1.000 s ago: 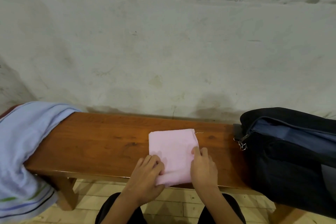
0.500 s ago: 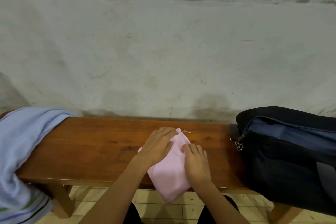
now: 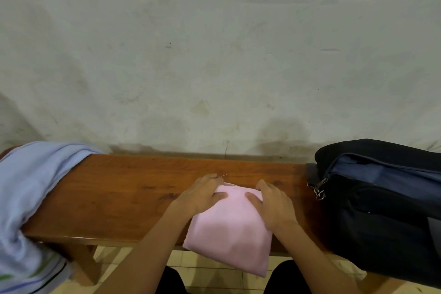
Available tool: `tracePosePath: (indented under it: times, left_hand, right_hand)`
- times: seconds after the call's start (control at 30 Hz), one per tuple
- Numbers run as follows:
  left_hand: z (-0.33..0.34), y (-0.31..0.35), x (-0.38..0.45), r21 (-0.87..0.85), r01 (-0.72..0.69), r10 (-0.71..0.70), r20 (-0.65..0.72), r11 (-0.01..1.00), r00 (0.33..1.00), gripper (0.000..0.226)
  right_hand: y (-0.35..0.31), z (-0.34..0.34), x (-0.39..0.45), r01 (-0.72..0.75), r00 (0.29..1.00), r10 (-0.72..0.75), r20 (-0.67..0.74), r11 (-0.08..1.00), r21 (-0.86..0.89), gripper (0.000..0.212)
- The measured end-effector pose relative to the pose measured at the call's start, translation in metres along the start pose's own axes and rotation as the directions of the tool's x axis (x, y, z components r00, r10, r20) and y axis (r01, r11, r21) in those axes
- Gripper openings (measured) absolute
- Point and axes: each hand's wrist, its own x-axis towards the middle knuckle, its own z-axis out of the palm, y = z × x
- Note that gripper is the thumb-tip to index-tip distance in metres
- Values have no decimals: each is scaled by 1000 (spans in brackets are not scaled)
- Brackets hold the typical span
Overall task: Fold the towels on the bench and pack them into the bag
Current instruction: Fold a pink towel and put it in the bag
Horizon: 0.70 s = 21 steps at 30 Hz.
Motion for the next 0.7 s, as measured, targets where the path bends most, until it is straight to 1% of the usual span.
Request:
tracePosePath:
  times: [0.1, 0.13, 0.27, 0.37, 0.47, 0.53, 0.6, 0.63, 0.67, 0.7]
  left_hand:
    - [2, -2, 2, -67, -31, 28, -48, 997, 998, 23]
    - [3, -2, 3, -84, -33, 28, -67, 996, 997, 22]
    - [13, -1, 7, -117, 23, -42, -163, 993, 986, 21]
    - [16, 5, 10, -88, 83, -102, -238, 993, 966, 25]
    - [22, 8, 11, -64, 91, -105, -261, 994, 960, 25]
    - [28, 10, 11, -69, 96, -111, -273, 993, 956, 25]
    - [34, 11, 6, 4, 126, -118, -323, 992, 939, 31]
    - [36, 13, 2, 67, 137, -103, -371, 988, 923, 40]
    - [38, 16, -4, 124, 149, -87, -408, 981, 909, 50]
    - [43, 22, -11, 126, 138, -71, -434, 982, 898, 55]
  right_hand:
    - [1, -1, -4, -69, 996, 76, -42, 986, 149, 8]
    - [1, 0, -7, -74, 994, 87, -62, 981, 182, 6]
    - [-2, 8, -17, -100, 984, 134, -117, 961, 257, 19]
    - [2, 15, -19, -137, 978, 174, -117, 952, 274, 25]
    - [2, 18, -21, -153, 982, 177, -68, 952, 266, 33]
    - [0, 18, -25, -154, 983, 172, -62, 962, 227, 48]
    - [-6, 17, -31, -121, 982, 138, -128, 984, 127, 66]
    - [-9, 19, -33, -92, 978, 108, -181, 991, 92, 69]
    - [-14, 20, -36, -55, 970, 70, -231, 996, 72, 67]
    - [-18, 23, -40, -6, 962, 21, -273, 998, 56, 62]
